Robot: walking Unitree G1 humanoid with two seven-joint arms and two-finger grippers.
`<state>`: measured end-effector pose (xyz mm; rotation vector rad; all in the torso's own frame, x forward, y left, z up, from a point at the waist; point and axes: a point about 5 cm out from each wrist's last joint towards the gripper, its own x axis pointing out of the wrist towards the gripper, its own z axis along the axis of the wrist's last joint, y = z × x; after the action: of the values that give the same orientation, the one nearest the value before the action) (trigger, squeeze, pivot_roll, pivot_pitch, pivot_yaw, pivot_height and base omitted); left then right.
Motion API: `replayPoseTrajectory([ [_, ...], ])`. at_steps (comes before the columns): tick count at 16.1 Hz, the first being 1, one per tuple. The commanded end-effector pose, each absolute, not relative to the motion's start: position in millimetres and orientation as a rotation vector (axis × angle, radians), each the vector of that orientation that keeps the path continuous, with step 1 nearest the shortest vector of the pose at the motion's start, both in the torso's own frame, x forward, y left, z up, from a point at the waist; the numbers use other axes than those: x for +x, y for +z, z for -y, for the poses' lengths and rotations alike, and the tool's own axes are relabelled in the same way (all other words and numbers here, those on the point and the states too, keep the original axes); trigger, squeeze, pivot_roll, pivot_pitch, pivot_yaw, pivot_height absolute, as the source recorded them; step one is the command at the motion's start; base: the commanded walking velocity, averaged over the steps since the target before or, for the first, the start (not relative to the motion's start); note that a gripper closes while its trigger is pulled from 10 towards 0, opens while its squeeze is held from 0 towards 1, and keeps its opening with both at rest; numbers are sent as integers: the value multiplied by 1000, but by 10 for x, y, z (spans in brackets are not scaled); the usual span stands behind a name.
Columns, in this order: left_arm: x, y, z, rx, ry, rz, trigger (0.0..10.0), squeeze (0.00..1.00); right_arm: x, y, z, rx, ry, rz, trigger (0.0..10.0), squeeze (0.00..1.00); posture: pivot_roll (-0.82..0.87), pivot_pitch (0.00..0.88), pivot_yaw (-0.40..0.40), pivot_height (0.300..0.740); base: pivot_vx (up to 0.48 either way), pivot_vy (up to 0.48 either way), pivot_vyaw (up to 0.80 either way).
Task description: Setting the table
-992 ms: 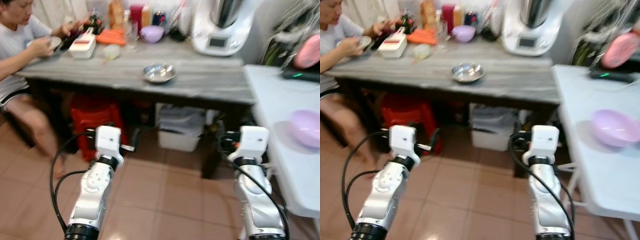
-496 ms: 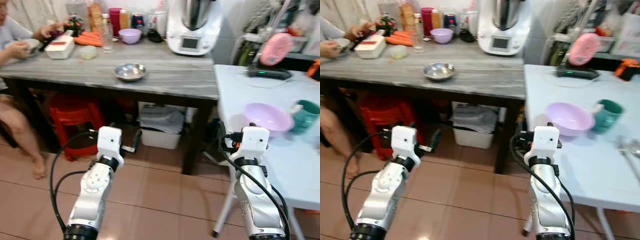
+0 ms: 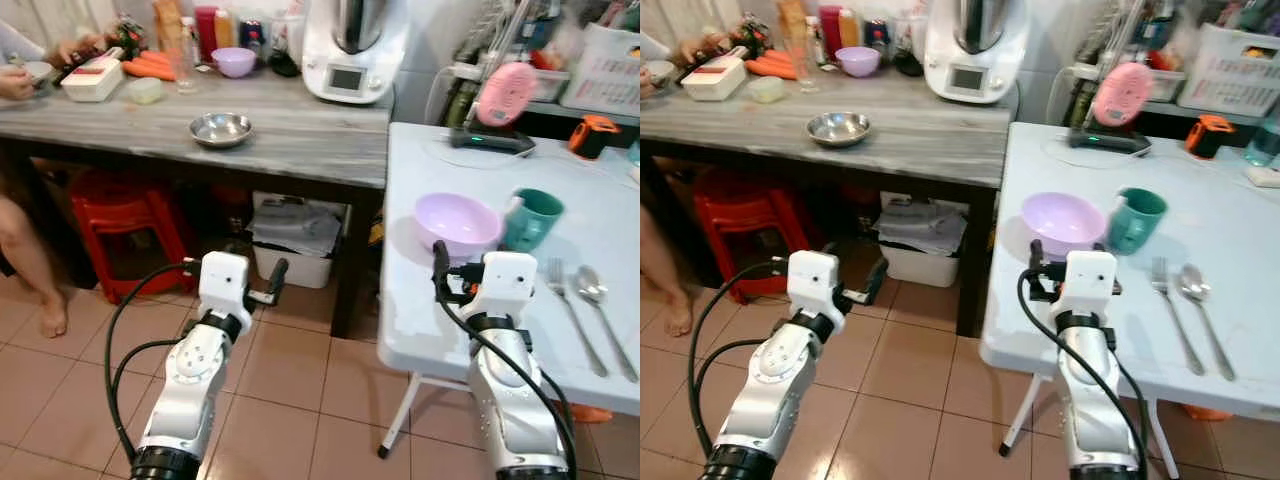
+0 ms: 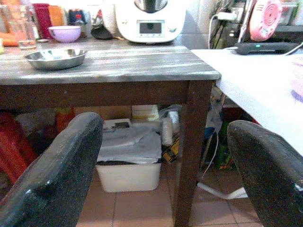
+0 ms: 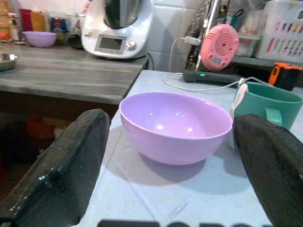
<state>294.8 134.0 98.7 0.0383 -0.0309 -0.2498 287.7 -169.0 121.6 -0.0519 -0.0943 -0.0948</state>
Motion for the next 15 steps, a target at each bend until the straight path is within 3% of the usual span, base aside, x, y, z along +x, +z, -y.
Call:
replayPoseTrajectory([
  [1, 2948, 1007, -1397, 49, -241, 40, 10000, 0, 2877, 1263, 1666, -47, -79, 108, 10000, 0, -17, 0, -28, 740, 0, 0, 0],
  [10, 2907, 969, -1368, 42, -243, 24, 10000, 0, 2835, 1232, 1661, -45, -81, 90, 10000, 0, -23, 2, -32, 740, 0, -291, -91],
  [15, 2882, 974, -1319, 15, -301, 35, 10000, 0, 2826, 1246, 1654, -48, -79, 90, 10000, 0, -31, 11, -35, 740, 0, 0, 0],
])
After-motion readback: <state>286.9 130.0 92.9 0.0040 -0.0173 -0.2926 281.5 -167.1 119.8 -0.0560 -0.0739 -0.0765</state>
